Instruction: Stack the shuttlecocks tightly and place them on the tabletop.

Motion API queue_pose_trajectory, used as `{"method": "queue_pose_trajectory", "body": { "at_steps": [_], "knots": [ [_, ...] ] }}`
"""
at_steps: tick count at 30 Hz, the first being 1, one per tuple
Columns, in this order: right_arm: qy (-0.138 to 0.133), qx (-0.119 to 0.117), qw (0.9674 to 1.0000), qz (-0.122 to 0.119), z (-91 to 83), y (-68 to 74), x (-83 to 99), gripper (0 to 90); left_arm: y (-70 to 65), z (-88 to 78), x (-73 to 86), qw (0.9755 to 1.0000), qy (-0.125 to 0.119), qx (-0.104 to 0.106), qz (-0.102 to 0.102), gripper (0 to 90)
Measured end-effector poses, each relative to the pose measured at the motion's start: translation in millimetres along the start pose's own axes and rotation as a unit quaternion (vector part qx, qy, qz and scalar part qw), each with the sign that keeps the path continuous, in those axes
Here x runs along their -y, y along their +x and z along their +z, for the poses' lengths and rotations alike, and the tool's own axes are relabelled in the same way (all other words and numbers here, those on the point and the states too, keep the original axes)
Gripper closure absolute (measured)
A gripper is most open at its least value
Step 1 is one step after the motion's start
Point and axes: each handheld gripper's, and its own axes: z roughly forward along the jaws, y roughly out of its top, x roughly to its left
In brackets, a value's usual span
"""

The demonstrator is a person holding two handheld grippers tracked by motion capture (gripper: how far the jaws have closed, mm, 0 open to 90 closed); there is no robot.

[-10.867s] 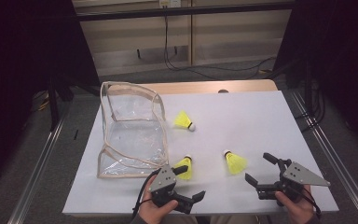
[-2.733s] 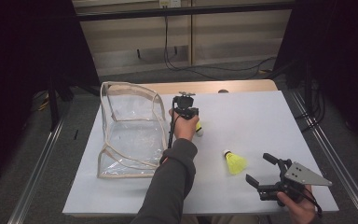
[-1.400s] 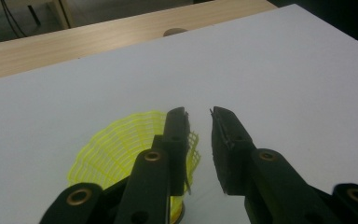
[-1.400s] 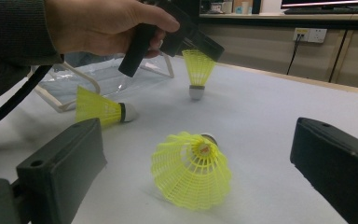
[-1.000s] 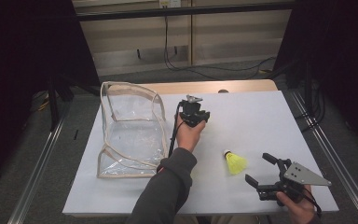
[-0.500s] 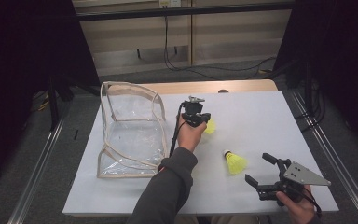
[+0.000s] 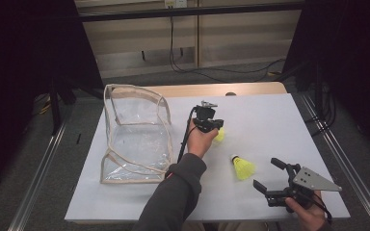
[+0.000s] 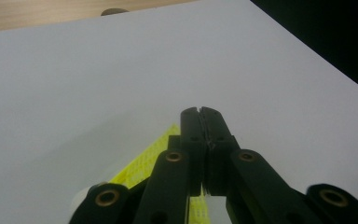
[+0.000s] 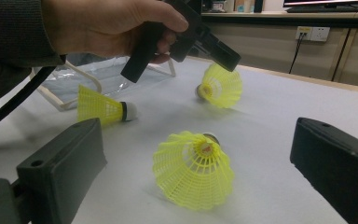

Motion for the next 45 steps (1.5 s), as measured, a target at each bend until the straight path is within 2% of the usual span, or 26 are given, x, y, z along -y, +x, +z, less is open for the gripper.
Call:
{"method": "queue_pose_trajectory", "body": {
  "at_steps": [15,26,29,32,35,39,42,45],
  "knots": [
    [0.001,-0.001,1.0,0.0,0.2,0.1,-0.1,2.3,-4.3,1.5,0.3,0.9998,0.006,0.017,0.007,85.0],
    [0.001,-0.001,1.0,0.001,0.1,0.5,-0.3,2.3,-7.4,-0.3,-1.7,0.9998,0.001,0.019,0.009,82.2],
    [0.001,-0.001,1.0,0.001,0.2,0.4,-0.2,2.3,-8.3,-1.7,-4.2,0.9998,-0.005,0.012,0.014,80.3],
    [0.001,-0.001,1.0,0.001,0.1,0.4,-0.3,2.3,-7.4,-3.0,-6.7,0.9997,-0.017,-0.003,0.02,74.1],
    [0.001,-0.001,1.0,0.001,-0.1,0.3,-0.3,2.3,-5.9,-1.7,-7.3,0.9978,-0.021,-0.041,0.047,61.5],
    [0.0,-0.001,1.0,0.0,0.1,0.1,-0.2,2.4,-0.7,4.4,-3.7,0.9961,-0.008,-0.063,0.06,57.3],
    [0.0,-0.002,1.0,0.0,-0.1,0.2,-0.4,2.3,-1.4,9.7,-1.8,0.9963,-0.007,-0.058,0.063,54.6],
    [0.0,-0.002,1.0,0.0,-0.1,0.0,-0.3,2.4,-4.4,15.3,0.3,0.9955,-0.001,-0.062,0.071,53.8]
  ]
}}
